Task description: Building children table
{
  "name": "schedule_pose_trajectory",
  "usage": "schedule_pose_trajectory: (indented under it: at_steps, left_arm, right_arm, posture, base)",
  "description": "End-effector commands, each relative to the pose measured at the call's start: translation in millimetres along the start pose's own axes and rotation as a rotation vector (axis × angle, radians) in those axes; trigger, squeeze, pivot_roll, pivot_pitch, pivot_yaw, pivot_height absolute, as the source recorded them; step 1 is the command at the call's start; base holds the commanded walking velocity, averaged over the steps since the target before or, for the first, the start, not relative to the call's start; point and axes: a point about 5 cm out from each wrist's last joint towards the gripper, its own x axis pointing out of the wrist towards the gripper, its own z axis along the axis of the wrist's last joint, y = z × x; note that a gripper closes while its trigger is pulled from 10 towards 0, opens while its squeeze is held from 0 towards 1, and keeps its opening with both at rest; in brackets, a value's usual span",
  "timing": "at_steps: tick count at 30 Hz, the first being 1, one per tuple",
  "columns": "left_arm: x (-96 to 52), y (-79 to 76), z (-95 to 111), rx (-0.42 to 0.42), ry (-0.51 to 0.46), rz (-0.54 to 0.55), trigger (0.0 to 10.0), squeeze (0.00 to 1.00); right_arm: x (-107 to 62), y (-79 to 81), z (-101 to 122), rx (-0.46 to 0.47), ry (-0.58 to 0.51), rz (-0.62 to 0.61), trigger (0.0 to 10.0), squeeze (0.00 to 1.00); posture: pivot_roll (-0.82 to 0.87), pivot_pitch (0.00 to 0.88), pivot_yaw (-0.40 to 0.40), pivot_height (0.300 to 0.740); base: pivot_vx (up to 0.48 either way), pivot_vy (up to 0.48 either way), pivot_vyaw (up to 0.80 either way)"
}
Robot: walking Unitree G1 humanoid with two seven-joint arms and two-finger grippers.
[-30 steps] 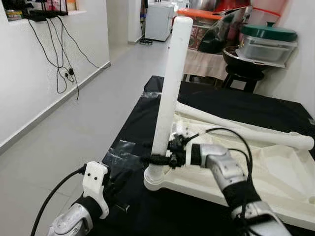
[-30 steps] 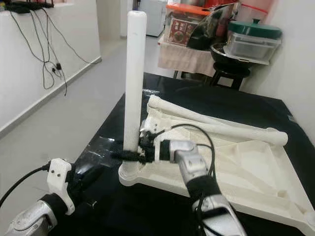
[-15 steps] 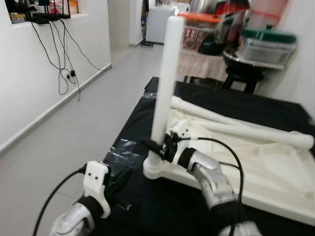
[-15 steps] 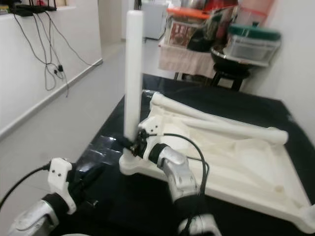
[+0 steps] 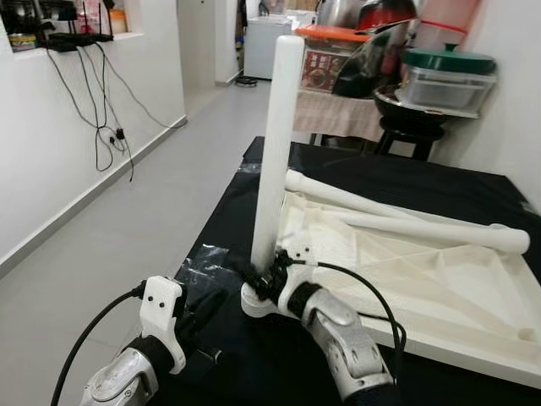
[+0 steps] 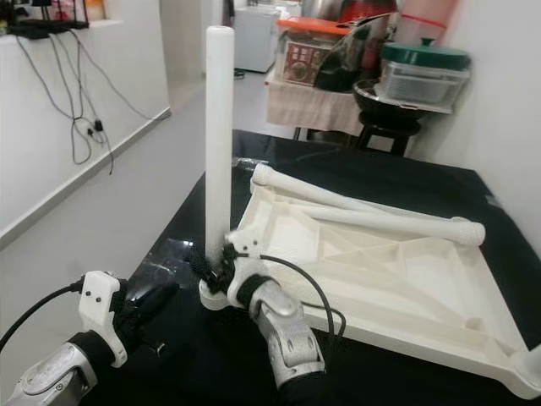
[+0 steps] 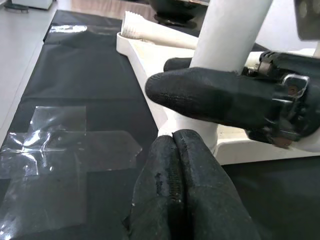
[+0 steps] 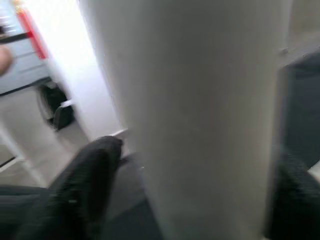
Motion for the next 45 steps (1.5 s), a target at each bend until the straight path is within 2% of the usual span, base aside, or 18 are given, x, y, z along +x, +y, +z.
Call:
schedule_pose_trajectory:
  at_steps: [1, 2, 3, 7, 11, 15, 16, 17, 19, 31, 35, 36, 37, 38, 39, 41, 42, 45]
  left_arm:
    - [0.2, 0.1, -5, -0.004, 0.019, -0.001, 10.0, 0.0]
    - [0.8, 0.0, -5, -0.005, 0.02, -0.003, 10.0, 0.0]
    - [1.5, -0.1, -5, -0.005, 0.02, -0.005, 10.0, 0.0]
    - [2.1, -0.2, -5, -0.006, 0.02, -0.007, 10.0, 0.0]
    - [3.0, -0.6, -7, -0.005, 0.016, 0.0, 10.0, 0.0]
    - [2.9, -1.1, -7, -0.006, 0.016, 0.001, 10.0, 0.0]
    - [2.9, -1.4, -8, -0.007, 0.016, 0.001, 10.0, 0.0]
    - [2.9, -1.4, -8, -0.007, 0.016, 0.001, 10.0, 0.0]
    - [2.7, -1.7, -8, -0.008, 0.016, -0.001, 10.0, 0.0]
    - [1.9, -2.2, -7, -0.008, 0.014, -0.001, 10.0, 0.0]
    - [0.5, -2.5, -6, -0.008, 0.012, -0.001, 10.0, 0.0]
    - [-0.9, -1.9, -5, -0.007, 0.012, -0.001, 10.0, 0.0]
    - [-2.1, -1.0, -4, -0.007, 0.011, 0.0, 10.0, 0.0]
    - [-2.1, -1.0, -4, -0.007, 0.011, 0.0, 10.0, 0.0]
    - [-3.0, 0.0, -3, -0.006, 0.011, 0.0, 10.0, 0.0]
    - [-3.0, 0.0, -3, -0.006, 0.011, 0.0, 10.0, 0.0]
    - [-3.5, 1.5, -2, -0.006, 0.012, -0.001, 10.0, 0.0]
    - [-2.0, 2.7, -3, -0.005, 0.015, -0.002, 10.0, 0.0]
  right_arm:
    - [1.5, 5.2, 13, -0.053, -0.017, 0.122, 10.0, 0.59]
    - [-0.2, 3.2, 17, -0.097, -0.003, 0.192, 10.0, 0.59]
    - [-2.1, -1.1, 23, -0.156, 0.006, 0.272, 10.0, 0.0]
    - [-4.1, -6.3, 29, -0.215, 0.012, 0.342, 10.0, 0.0]
    - [-7.6, -37.2, 42, -0.27, 0.099, 0.45, 10.0, 0.0]
    - [-8.0, -53.1, 49, -0.262, 0.121, 0.44, 10.0, 0.0]
    - [-8.8, -58.6, 51, -0.255, 0.129, 0.434, 3.3, 0.0]
    - [-8.8, -58.6, 51, -0.255, 0.129, 0.434, 3.3, 0.0]
    - [-11.4, -65.0, 53, -0.23, 0.136, 0.441, 0.0, 0.0]
    - [-18.1, -71.7, 53, -0.235, 0.108, 0.429, 0.0, 0.0]
    - [-21.9, -71.4, 39, -0.213, 0.101, 0.275, 0.0, 0.0]
    - [-17.5, -61.2, 21, -0.189, 0.07, 0.053, 0.0, 0.0]
    - [-17.9, -47.6, 2, -0.082, 0.034, -0.17, 0.0, 0.0]
    - [-17.9, -47.6, 2, -0.082, 0.034, -0.17, 0.0, 0.0]
    - [-21.9, -30.2, -15, -0.019, 0.051, -0.305, 0.0, 0.0]
    - [-21.9, -30.2, -15, -0.019, 0.051, -0.305, 0.0, 0.0]
    - [-14.5, -2.2, -5, -0.21, 0.015, -0.193, 0.0, 0.0]
    - [-9.3, 1.4, -11, -0.207, 0.061, -0.123, 0.0, 0.0]
  posture:
    - [0.11, 0.0, -0.085, 0.74]
    - [0.11, 0.0, -0.085, 0.74]
    - [0.11, 0.0, -0.087, 0.74]
    - [0.11, 0.0, -0.087, 0.74]
    - [0.13, 0.0, -0.1, 0.74]
    - [0.13, 0.0, -0.101, 0.74]
    - [0.13, 0.0, -0.1, 0.74]
    - [0.13, 0.0, -0.1, 0.74]
    - [0.13, 0.0, -0.099, 0.74]
    - [0.13, 0.0, -0.095, 0.74]
    - [0.12, 0.0, -0.1, 0.74]
    - [0.11, 0.0, -0.095, 0.74]
    - [0.09, 0.0, -0.092, 0.74]
    - [0.09, 0.0, -0.092, 0.74]
    - [0.09, 0.0, -0.088, 0.74]
    - [0.09, 0.0, -0.088, 0.74]
    - [0.08, 0.0, -0.077, 0.74]
    - [0.08, 0.0, -0.065, 0.74]
  base:
    - [0.0, 0.0, 0.0]
    - [0.0, 0.0, 0.0]
    - [0.0, 0.0, 0.0]
    - [0.0, 0.0, 0.0]
    - [0.0, 0.0, 0.0]
    - [0.0, 0.0, 0.0]
    - [0.0, 0.0, 0.0]
    - [0.0, 0.0, 0.0]
    - [0.0, 0.0, 0.0]
    - [0.0, 0.0, 0.0]
    - [0.0, 0.0, 0.0]
    - [0.0, 0.0, 0.0]
    - [0.0, 0.0, 0.0]
    - [0.0, 0.0, 0.0]
    - [0.0, 0.0, 0.0]
    - [0.0, 0.0, 0.0]
    - [0.0, 0.0, 0.0]
    - [0.0, 0.0, 0.0]
